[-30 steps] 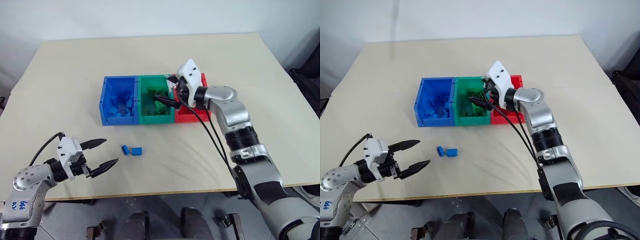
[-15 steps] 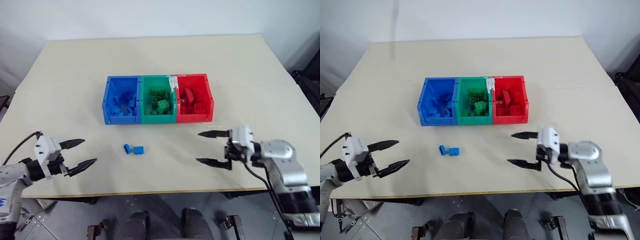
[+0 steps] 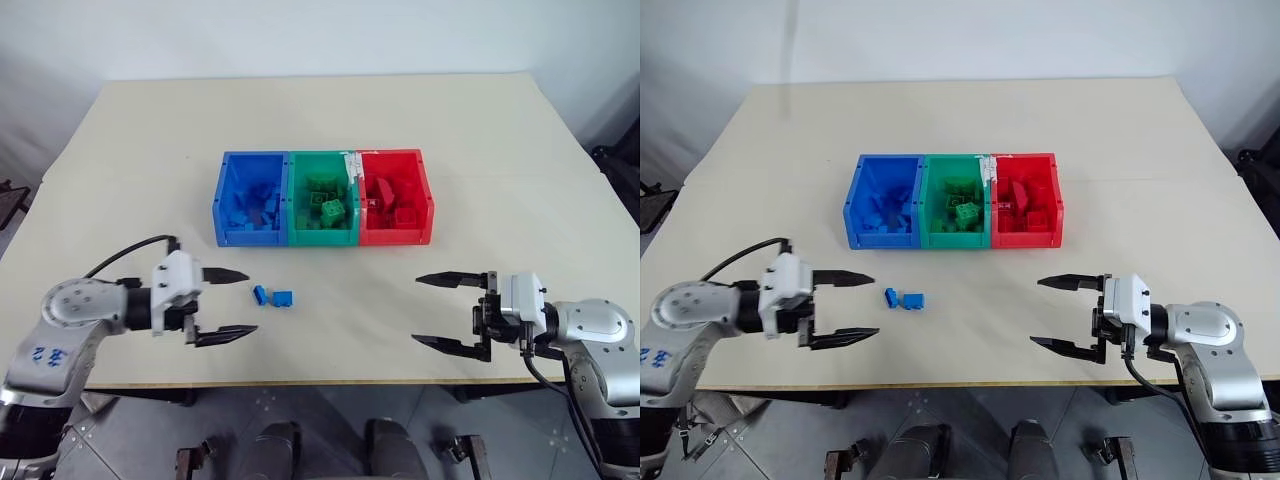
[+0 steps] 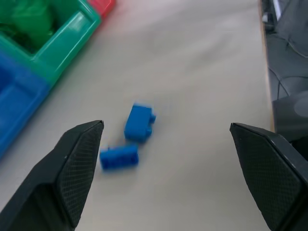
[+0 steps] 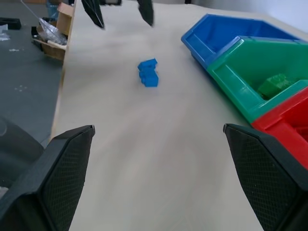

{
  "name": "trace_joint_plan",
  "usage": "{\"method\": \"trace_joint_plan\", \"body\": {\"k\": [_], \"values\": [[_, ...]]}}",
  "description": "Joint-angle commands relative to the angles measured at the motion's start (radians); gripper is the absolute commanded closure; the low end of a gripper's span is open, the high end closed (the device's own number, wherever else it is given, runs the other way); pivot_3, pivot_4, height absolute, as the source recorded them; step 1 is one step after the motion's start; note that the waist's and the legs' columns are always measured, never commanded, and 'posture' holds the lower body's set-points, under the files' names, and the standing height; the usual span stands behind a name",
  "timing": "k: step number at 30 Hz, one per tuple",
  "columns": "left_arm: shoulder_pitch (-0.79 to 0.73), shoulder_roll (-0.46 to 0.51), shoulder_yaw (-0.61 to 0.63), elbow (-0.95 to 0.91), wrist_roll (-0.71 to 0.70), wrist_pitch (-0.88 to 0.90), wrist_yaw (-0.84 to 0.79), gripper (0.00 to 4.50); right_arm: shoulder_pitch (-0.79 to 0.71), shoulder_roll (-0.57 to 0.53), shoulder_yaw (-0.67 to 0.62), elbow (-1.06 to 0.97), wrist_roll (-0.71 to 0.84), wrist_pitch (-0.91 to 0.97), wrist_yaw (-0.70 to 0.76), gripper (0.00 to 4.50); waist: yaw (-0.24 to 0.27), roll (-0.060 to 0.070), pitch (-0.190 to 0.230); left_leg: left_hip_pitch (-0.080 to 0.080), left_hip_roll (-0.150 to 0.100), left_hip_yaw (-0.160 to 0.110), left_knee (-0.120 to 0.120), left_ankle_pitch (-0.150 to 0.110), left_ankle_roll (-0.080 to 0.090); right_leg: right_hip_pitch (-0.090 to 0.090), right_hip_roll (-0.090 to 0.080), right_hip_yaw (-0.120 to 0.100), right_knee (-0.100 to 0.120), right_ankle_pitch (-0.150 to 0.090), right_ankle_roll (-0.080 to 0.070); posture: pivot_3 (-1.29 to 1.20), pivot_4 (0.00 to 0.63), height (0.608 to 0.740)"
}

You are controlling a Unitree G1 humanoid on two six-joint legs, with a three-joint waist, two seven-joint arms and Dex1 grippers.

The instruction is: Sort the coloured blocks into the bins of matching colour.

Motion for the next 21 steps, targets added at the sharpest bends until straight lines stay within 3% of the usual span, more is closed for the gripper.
{"method": "trace_joint_plan", "body": {"k": [1, 6, 14, 17, 21], "values": [[-0.088, -0.002, -0.121, -0.046, 0.098, 0.089, 0.049, 0.0, 0.019, -0.015, -0.037, -0.062, 0.024, 0.015, -0.039, 0.02, 0.0, 0.0, 0.0, 0.0, 0.0, 0.0, 0.0, 0.0, 0.0, 0.0, 0.0, 0.0, 0.0, 0.0, 0.0, 0.0, 0.15, 0.74], [-0.216, -0.014, -0.287, 0.025, 0.248, 0.133, 0.06, 0.0, 0.056, -0.025, -0.048, -0.147, 0.043, 0.057, -0.083, 0.02, 0.003, 0.0, 0.0, 0.0, -0.001, 0.0, 0.001, 0.0, 0.0, 0.0, 0.001, 0.0, 0.0, 0.0, 0.0, 0.0, 0.15, 0.74], [-0.293, -0.104, -0.375, 0.148, 0.332, 0.09, 0.057, 0.0, 0.109, -0.032, -0.06, -0.297, 0.093, 0.146, -0.173, 0.02, 0.005, -0.001, 0.0, -0.002, -0.001, -0.001, 0.004, 0.0, 0.0, 0.0, 0.001, -0.001, 0.0, 0.0, 0.0, 0.0, 0.15, 0.74], [-0.313, -0.139, -0.386, 0.175, 0.351, 0.099, 0.068, 0.64, 0.131, -0.04, -0.061, -0.339, 0.11, 0.172, -0.187, 0.0, 0.014, -0.001, 0.0, -0.002, -0.002, -0.001, 0.007, -0.001, 0.002, 0.002, 0.001, -0.001, 0.0, 0.001, 0.002, 0.0, 0.15, 0.74], [-0.323, -0.147, -0.399, 0.197, 0.375, 0.1, 0.063, 1.83, 0.14, -0.045, -0.057, -0.361, 0.114, 0.182, -0.194, 0.0, 0.026, -0.001, 0.0, -0.001, -0.002, -0.001, 0.009, -0.001, 0.002, 0.004, 0.001, 0.0, 0.0, 0.001, 0.003, 0.0, 0.15, 0.74]]}}
